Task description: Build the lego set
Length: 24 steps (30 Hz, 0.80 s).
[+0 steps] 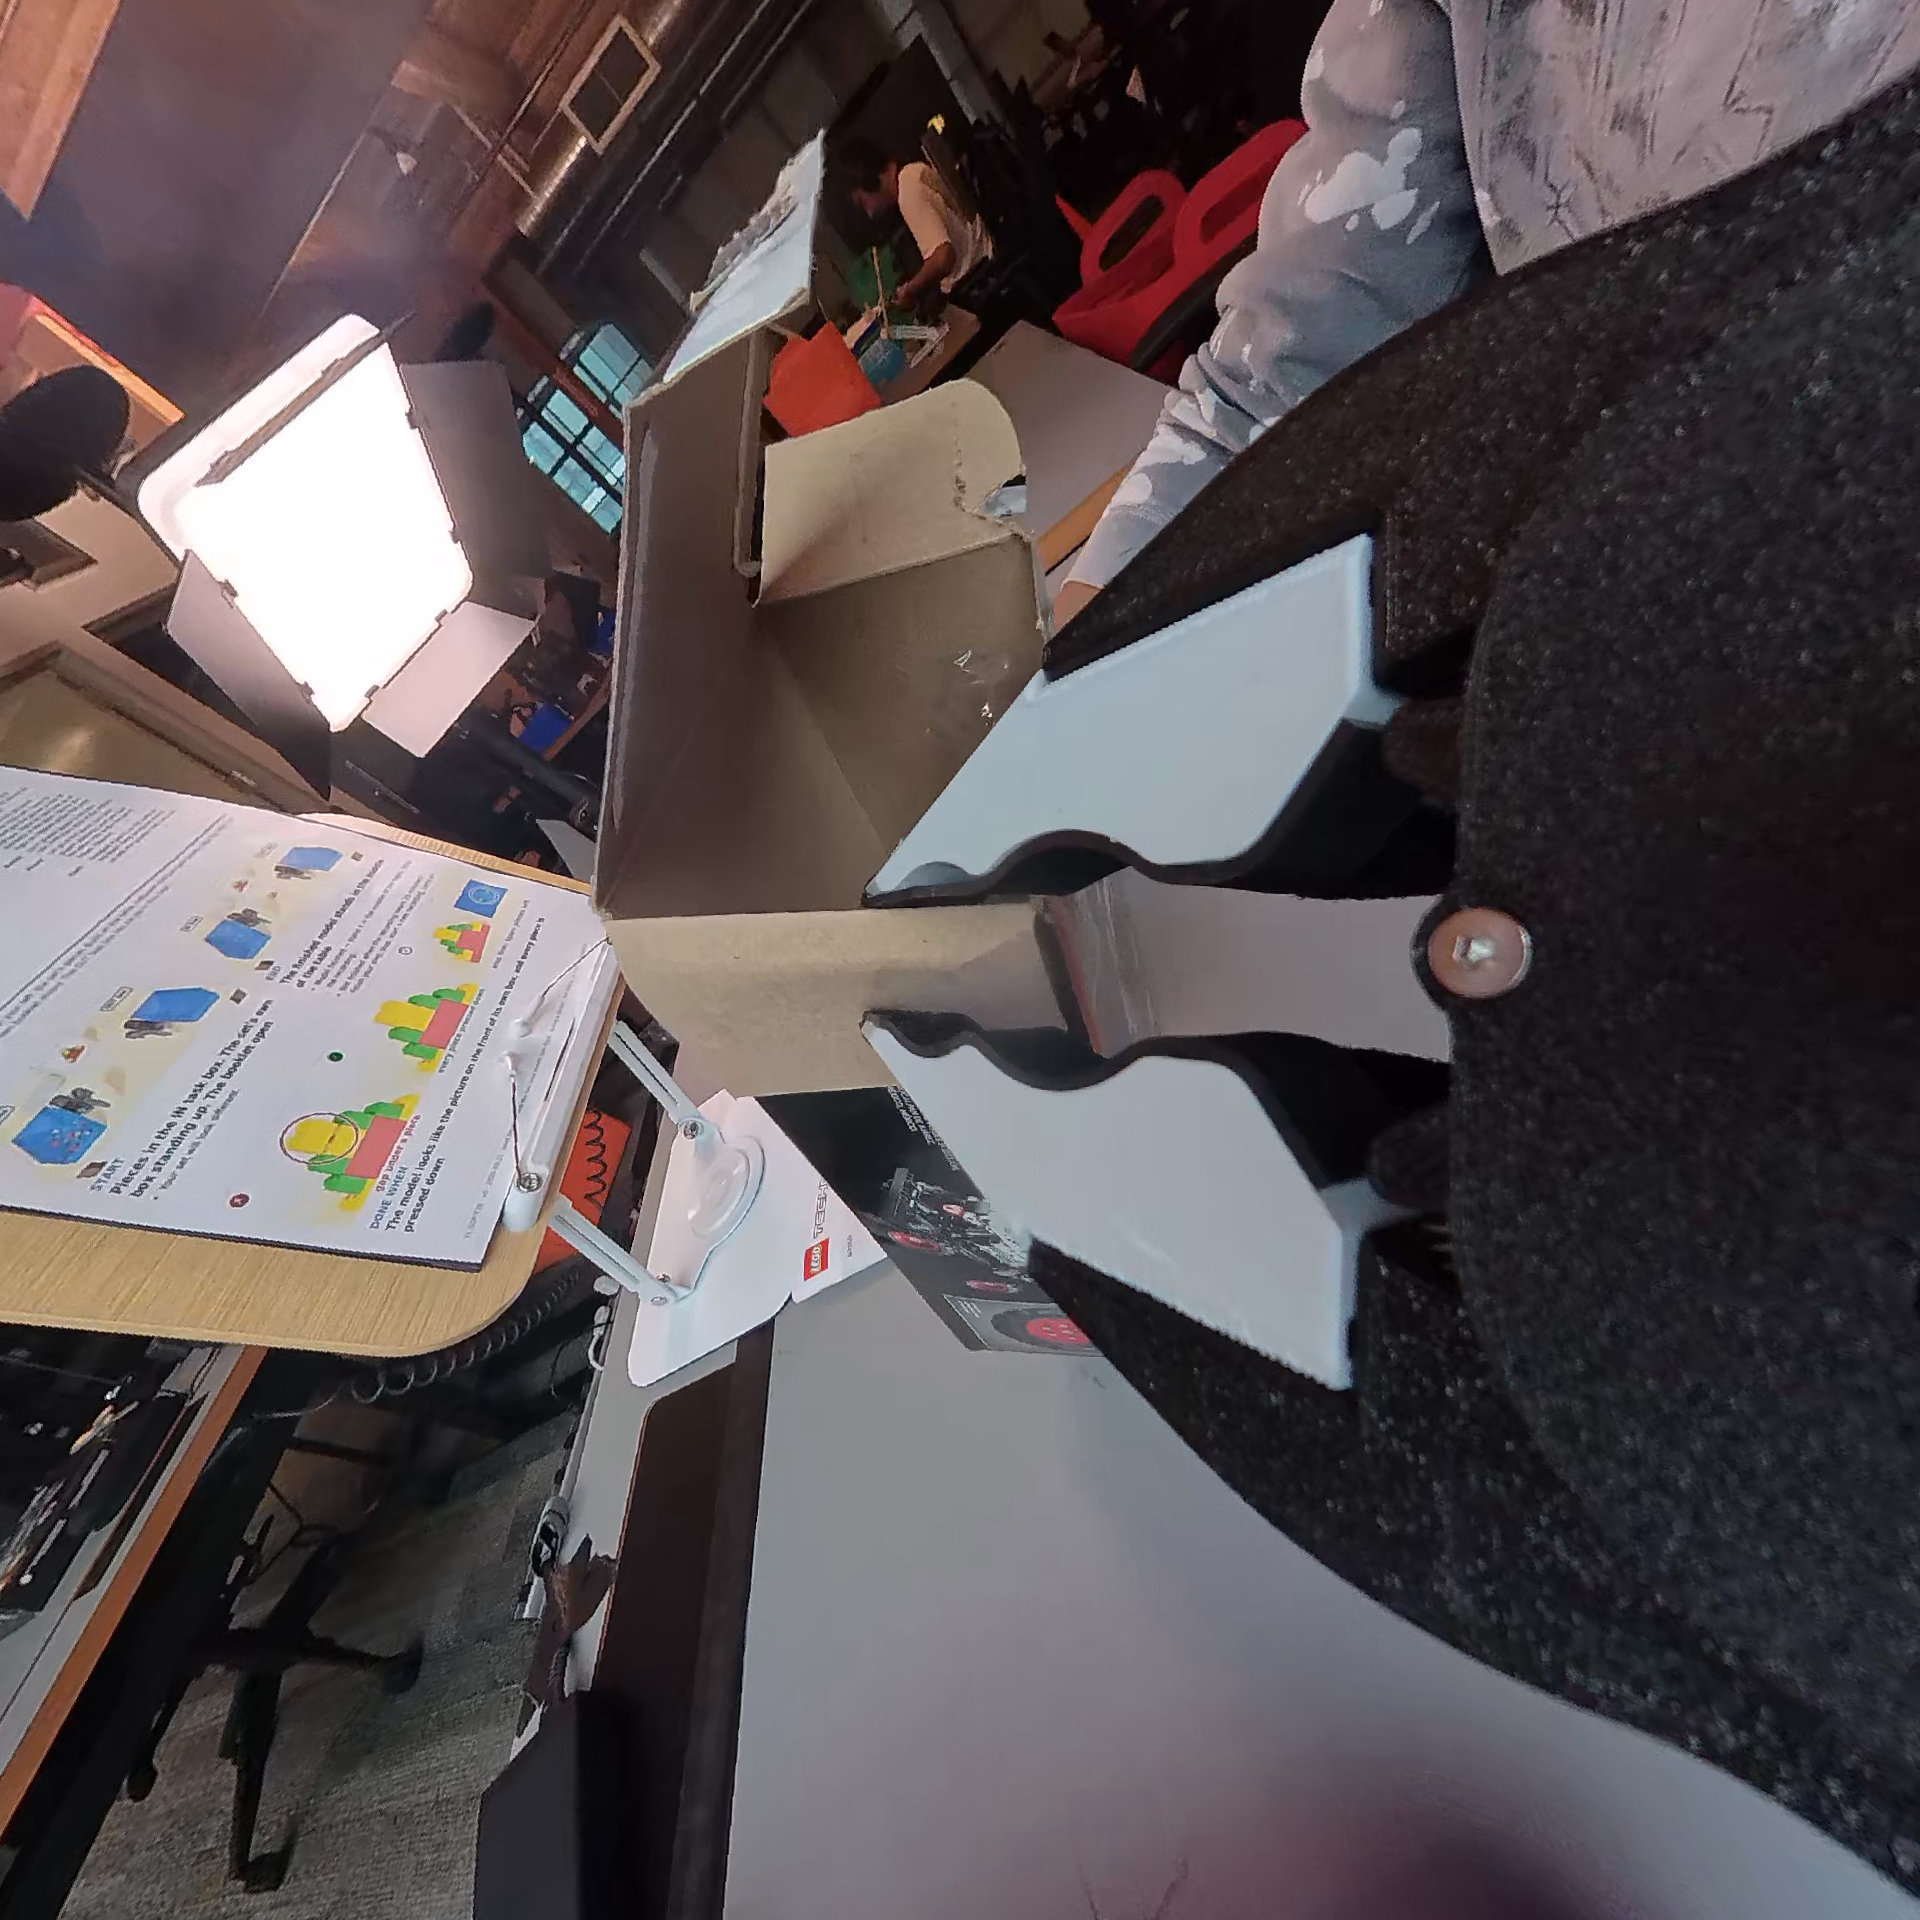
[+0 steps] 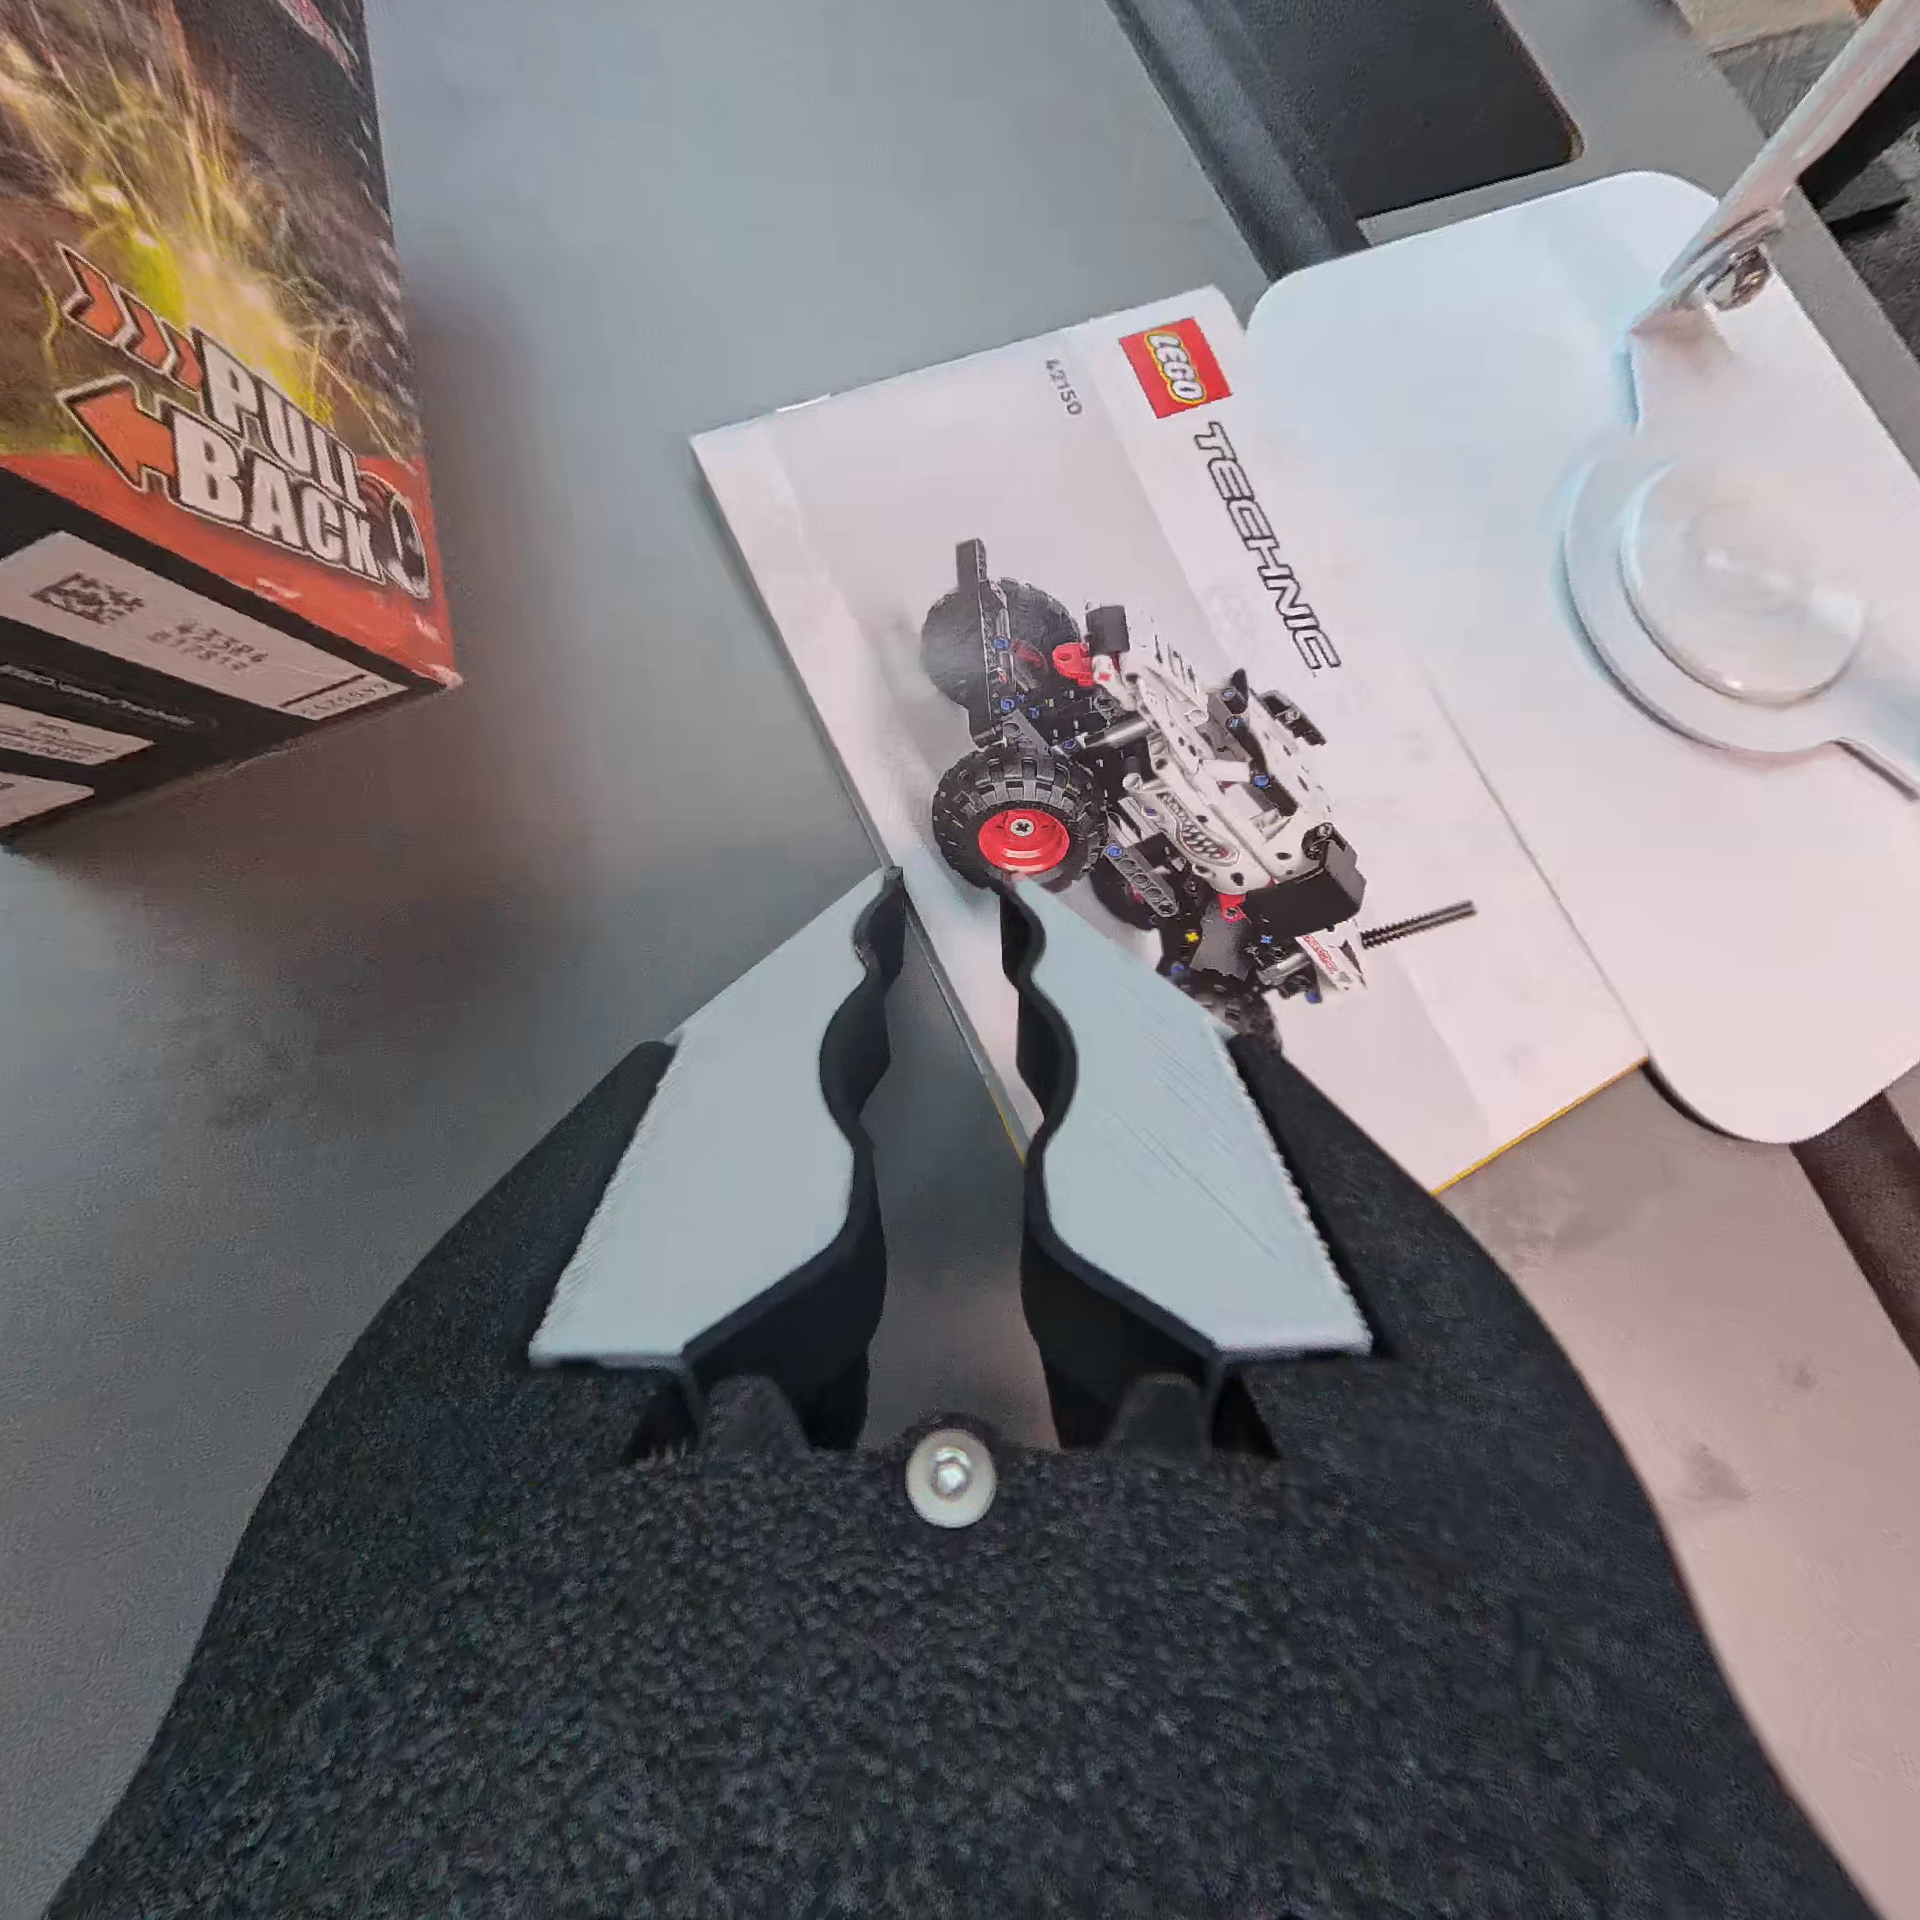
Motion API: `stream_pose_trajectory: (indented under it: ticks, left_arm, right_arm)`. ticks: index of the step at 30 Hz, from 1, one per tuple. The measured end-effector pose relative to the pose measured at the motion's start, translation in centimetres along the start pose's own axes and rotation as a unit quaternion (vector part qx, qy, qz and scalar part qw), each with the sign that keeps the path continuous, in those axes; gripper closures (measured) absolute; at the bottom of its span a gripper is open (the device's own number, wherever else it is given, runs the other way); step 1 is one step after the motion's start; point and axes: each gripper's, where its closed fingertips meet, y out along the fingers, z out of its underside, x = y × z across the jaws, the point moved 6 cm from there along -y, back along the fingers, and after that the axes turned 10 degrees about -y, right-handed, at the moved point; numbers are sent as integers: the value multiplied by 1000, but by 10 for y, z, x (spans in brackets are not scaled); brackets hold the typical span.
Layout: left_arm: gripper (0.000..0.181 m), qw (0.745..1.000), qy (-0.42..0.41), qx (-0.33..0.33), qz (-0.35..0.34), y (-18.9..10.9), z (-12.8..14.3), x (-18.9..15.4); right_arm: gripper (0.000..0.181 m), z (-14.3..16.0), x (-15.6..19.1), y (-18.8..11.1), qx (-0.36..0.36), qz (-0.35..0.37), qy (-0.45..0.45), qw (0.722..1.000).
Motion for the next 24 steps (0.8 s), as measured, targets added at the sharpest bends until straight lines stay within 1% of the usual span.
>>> stream_pose_trajectory:
  ticks: [1, 3, 4, 6, 7, 8, 10, 12, 14, 16, 17, 19, 21, 24]
  left_arm:
    - [162, 1000, 3, -1, 4, 1, 1, -2]
    - [159, 1000, 11, -3, 12, 3, 4, -8]
    - [158, 1000, 19, -3, 17, 5, 6, -12]
    - [157, 999, 42, 1, 24, 8, 14, -20]
    - [157, 998, 54, 3, 24, 9, 18, -24]
    - [157, 998, 64, 7, 25, 11, 21, -27]
    - [158, 996, 80, 15, 28, 15, 28, -33]
    - [157, 995, 93, 21, 32, 20, 34, -39]
    - [156, 994, 104, 18, 35, 23, 40, -45]
    - [155, 993, 113, 13, 44, 26, 49, -55]
    - [155, 992, 120, 12, 49, 28, 55, -60]
    - [155, 989, 139, 10, 47, 31, 64, -66]
    - [156, 988, 144, 17, 53, 36, 69, -71]
    - [156, 989, 113, 33, 86, 42, 73, -78]
  right_arm:
    - [163, -2, 0, 1, 0, 4, 17, 1000]
    - [155, -2, 1, -3, -2, 41, 30, 999]
    - [150, -6, 2, -12, -30, 54, 29, 998]
    - [142, -23, 11, -47, -128, 23, 61, 990]
    - [137, -32, 17, -71, -183, 1, 73, 980]
    - [133, -38, 24, -95, -221, -21, 69, 973]
    - [124, -40, 39, -134, -244, -38, 37, 968]
    - [116, -38, 56, -167, -252, -34, -3, 967]
    - [110, -38, 79, -196, -265, -32, -32, 963]
    - [106, -37, 103, -218, -272, -13, -65, 960]
    - [101, -35, 114, -224, -265, 2, -81, 961]
    - [84, -29, 124, -224, -235, 41, -104, 965]
    - [70, -23, 123, -216, -213, 76, -118, 967]
    - [53, -18, 109, -194, -215, 81, -96, 968]
